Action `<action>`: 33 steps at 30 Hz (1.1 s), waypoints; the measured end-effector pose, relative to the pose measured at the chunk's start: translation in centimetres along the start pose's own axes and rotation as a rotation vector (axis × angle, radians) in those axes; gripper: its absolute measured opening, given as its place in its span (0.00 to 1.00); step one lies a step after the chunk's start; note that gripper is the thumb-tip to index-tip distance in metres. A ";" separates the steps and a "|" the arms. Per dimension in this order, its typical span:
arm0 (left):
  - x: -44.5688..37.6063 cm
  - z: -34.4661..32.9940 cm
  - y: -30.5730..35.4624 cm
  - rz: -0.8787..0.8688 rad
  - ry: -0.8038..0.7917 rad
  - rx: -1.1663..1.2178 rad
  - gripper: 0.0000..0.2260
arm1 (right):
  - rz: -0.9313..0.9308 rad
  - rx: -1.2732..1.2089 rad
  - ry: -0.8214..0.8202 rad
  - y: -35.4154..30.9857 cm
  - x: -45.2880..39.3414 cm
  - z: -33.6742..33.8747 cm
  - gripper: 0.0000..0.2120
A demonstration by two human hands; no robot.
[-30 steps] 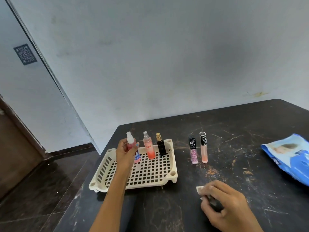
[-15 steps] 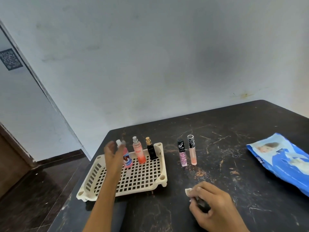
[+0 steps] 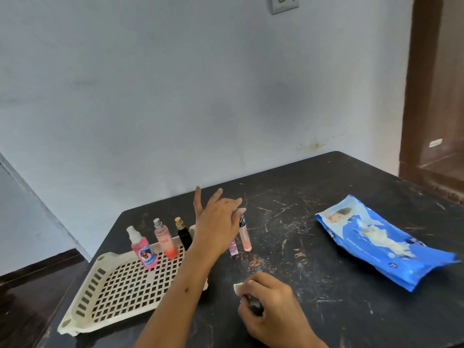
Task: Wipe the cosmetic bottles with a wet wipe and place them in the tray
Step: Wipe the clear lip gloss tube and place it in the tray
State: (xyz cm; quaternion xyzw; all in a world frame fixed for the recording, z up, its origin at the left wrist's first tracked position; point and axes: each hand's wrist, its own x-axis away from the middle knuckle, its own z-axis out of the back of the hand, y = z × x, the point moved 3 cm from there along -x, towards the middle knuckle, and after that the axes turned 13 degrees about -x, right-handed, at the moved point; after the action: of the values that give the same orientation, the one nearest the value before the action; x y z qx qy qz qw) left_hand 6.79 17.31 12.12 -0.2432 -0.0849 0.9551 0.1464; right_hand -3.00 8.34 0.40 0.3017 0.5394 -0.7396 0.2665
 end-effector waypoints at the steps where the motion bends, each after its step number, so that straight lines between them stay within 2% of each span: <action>1: -0.2 -0.1 0.3 0.004 -0.028 -0.012 0.16 | 0.004 0.010 0.021 0.0 0.0 0.1 0.05; 5: -0.1 0.1 0.7 0.030 -0.072 0.048 0.15 | 0.037 0.017 0.202 0.0 -0.3 0.5 0.04; 8: 0.1 1.0 0.7 0.052 -0.036 0.111 0.14 | -0.051 0.034 0.361 0.7 -0.2 1.1 0.08; 10: 0.7 2.1 0.5 0.047 0.032 0.135 0.13 | -0.141 0.032 0.411 1.2 -0.1 1.5 0.11; 14: 2.9 4.0 0.3 -0.012 0.082 0.338 0.11 | -0.273 -0.040 0.385 1.7 -0.1 1.2 0.18; 16: 4.1 4.0 0.3 -0.047 0.058 0.418 0.11 | -0.271 -0.083 0.366 1.4 -0.3 1.1 0.15; 18: 4.8 3.6 0.1 -0.052 0.034 0.483 0.12 | -0.250 -0.120 0.339 0.9 -0.5 1.1 0.07; 24: 7.5 0.6 1.0 0.140 -0.083 0.751 0.26 | -0.255 -0.086 0.385 1.0 -0.4 1.5 0.06; 27: 8.9 -2.2 1.9 0.215 -0.161 0.970 0.28 | -0.295 -0.088 0.349 1.3 -0.3 1.3 0.03; 29: 9.1 -3.5 2.3 0.227 -0.207 1.079 0.25 | -0.318 -0.104 0.307 1.3 -0.3 1.1 0.02; 31: 9.1 -3.7 2.6 0.251 -0.211 1.172 0.16 | -0.360 -0.121 0.275 1.3 -0.3 1.0 0.02; 33: 8.8 -3.8 2.7 0.300 -0.184 1.257 0.11 | -0.362 -0.135 0.288 1.0 -0.4 1.1 0.06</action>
State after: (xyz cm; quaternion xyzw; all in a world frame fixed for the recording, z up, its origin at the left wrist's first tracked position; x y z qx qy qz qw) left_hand 0.59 17.90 4.31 -0.0377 0.5127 0.8496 0.1179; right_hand -2.19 7.01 0.35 0.2840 0.6653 -0.6869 0.0696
